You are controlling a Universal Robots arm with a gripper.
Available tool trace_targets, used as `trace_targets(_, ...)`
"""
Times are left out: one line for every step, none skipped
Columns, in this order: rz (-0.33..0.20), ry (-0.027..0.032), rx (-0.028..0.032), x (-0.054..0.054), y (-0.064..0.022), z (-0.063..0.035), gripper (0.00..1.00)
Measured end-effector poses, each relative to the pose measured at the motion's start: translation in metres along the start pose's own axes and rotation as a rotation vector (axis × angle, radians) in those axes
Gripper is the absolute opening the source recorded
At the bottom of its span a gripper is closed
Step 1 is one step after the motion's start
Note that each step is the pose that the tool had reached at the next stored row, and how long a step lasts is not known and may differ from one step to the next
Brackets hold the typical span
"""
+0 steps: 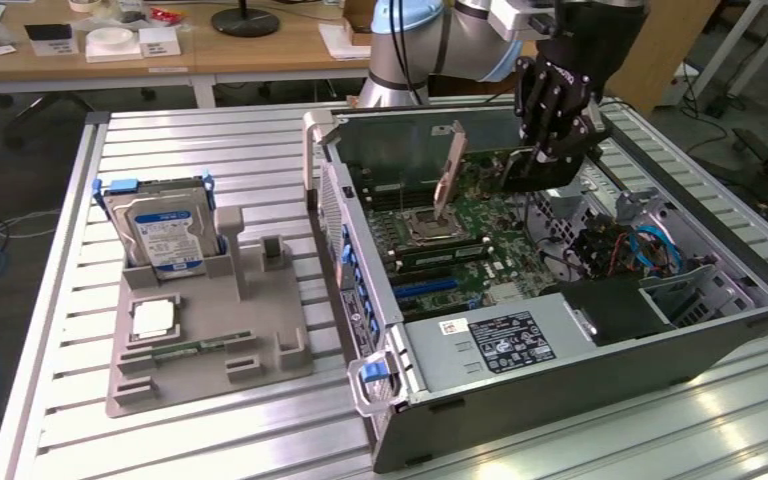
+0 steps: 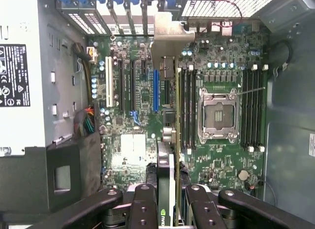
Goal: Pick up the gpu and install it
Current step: 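Insert the gpu into the slot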
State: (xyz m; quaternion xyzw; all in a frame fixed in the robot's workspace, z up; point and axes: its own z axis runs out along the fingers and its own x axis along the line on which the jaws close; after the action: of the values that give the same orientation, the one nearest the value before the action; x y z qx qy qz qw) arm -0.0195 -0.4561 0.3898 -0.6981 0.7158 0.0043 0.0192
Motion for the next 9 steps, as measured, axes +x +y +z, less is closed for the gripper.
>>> trace_targets(0.000, 0.0000, -0.0001, 0.0002, 0.0006, 0.0003, 0.27)
trace_targets(0.000, 0.0001, -0.0001, 0.0002, 0.0006, 0.0003, 0.27)
trace_targets(0.000, 0.0002, -0.0001, 0.0002, 0.0006, 0.0003, 0.27)
trace_targets(0.000, 0.0001, -0.0001, 0.0002, 0.0006, 0.0003, 0.27)
trace_targets(0.000, 0.0000, 0.0000, 0.0002, 0.0006, 0.0004, 0.27)
trace_targets(0.000, -0.0001, 0.0000, 0.0002, 0.0006, 0.0005, 0.27)
trace_targets(0.000, -0.0028, -0.0001, 0.0002, 0.0006, 0.0007, 0.27)
trace_targets(0.000, -0.0076, -0.0001, 0.0003, 0.0006, 0.0011, 0.27)
trace_targets(0.000, -0.0105, -0.0002, 0.0005, 0.0007, 0.0014, 0.27)
